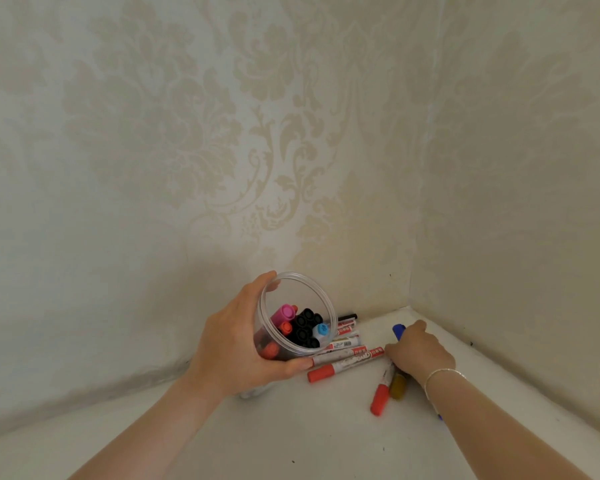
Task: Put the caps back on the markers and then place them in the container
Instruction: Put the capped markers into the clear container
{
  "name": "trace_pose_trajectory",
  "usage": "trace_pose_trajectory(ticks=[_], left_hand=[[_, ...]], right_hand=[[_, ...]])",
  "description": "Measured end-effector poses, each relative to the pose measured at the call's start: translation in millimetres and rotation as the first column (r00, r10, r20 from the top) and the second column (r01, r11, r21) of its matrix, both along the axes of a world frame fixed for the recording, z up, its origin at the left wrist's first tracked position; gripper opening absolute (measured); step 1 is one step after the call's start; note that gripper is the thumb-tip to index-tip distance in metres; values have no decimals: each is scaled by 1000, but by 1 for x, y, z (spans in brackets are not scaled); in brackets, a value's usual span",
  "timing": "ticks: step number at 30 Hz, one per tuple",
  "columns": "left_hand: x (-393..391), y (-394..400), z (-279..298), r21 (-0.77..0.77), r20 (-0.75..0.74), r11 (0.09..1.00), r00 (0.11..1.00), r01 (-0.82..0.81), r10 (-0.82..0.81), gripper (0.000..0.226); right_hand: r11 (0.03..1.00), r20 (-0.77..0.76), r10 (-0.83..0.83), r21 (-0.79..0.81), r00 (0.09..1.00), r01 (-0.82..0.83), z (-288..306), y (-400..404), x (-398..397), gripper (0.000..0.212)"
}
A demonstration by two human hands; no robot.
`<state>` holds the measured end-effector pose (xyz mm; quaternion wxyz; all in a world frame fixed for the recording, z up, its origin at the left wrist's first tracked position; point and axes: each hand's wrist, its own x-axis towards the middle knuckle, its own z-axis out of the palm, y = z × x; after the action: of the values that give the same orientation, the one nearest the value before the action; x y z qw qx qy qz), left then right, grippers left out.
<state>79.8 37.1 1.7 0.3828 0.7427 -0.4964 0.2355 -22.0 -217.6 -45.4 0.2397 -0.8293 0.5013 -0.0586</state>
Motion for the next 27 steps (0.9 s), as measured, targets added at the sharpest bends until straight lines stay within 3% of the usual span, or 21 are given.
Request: trace_pose_trajectory(ticks=[6,11,16,18,20,22,24,27], left_hand=[[3,0,0,-2,-7,1000,1000,-4,4,109],[3,0,-1,-7,-17,1000,1000,1,-1,110],[2,0,0,0,-24,1000,1000,0,0,111],[3,1,0,-2,-32,1000,999,6,-6,111],[3,1,0,-5,-28,1000,1000,8,-8,111],[2,1,0,-2,-25,1000,1000,5,-5,111],[1,1,1,-1,-24,1000,1000,7,-7,110],[-1,0,2,-1,-24,1000,1000,16,-16,109]], right_hand=[[996,109,-43,79,993,35,-4,-4,2,48],[986,246,-41,165,968,0,-1,-6,5,21],[984,501,-91,180,861,-1,11,-12,1,28],[971,597,-93,232,797,-60,26,-15,-5,27],[930,624,38,263,780,-256,41,-15,-15,27],[855,433,356,206,828,-476,50,-13,-28,33],[775,67,616,123,785,-620,54,-6,-38,35],[669,-212,725,-10,655,-744,50,1,-42,35]])
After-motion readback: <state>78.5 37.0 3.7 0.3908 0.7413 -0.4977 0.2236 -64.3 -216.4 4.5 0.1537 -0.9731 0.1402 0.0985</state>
